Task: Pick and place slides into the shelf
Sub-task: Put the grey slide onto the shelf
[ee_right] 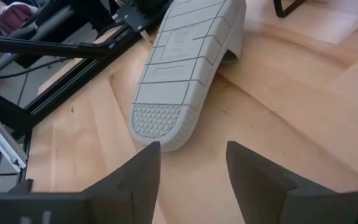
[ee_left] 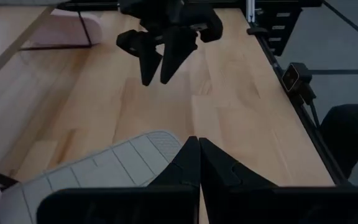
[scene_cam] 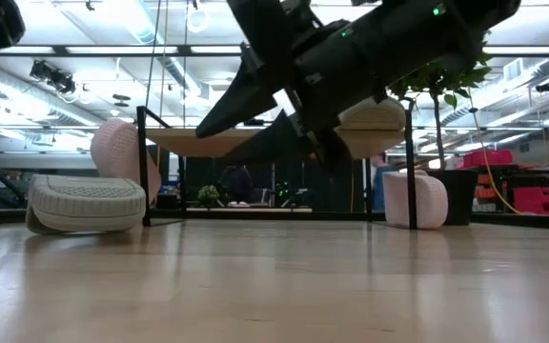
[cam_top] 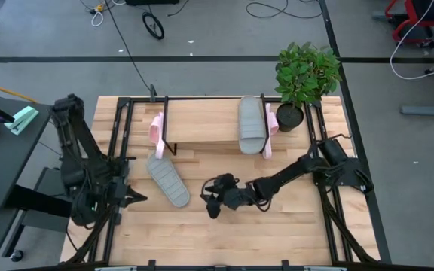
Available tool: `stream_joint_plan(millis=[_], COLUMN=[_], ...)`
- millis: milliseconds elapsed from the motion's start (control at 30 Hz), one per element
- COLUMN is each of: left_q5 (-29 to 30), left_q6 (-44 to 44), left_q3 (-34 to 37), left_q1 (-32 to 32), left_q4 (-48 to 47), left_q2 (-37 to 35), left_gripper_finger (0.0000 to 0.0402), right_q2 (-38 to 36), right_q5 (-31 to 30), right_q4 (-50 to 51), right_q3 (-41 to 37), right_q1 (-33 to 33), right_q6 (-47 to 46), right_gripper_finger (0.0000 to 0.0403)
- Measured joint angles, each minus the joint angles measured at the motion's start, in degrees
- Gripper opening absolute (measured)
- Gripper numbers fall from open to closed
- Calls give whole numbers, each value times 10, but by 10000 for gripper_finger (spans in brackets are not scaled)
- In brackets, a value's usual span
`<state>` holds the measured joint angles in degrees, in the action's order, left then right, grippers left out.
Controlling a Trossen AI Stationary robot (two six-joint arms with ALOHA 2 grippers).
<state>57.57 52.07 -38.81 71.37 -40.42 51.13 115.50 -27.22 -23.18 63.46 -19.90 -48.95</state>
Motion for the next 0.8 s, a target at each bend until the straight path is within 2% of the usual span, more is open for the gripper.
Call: stream_joint_plan(millis=[333, 533, 800], left_q5=[7, 4, 3], left_q6=[87, 108, 111], left_q3=[0, 0, 0], left_q1=[6, 6, 5], left_q4=[-19, -30, -29], left_q2=[66, 91, 92], left_gripper_finger=[3, 8, 5], right_q2=[0, 1, 60], right_q5=[52, 82, 162], right_q4=[0, -10, 10], right_q3=[0, 4, 77], right_q1=[39, 64, 88], right_q6=[-7, -10, 2], right_gripper_finger=[238, 262, 265])
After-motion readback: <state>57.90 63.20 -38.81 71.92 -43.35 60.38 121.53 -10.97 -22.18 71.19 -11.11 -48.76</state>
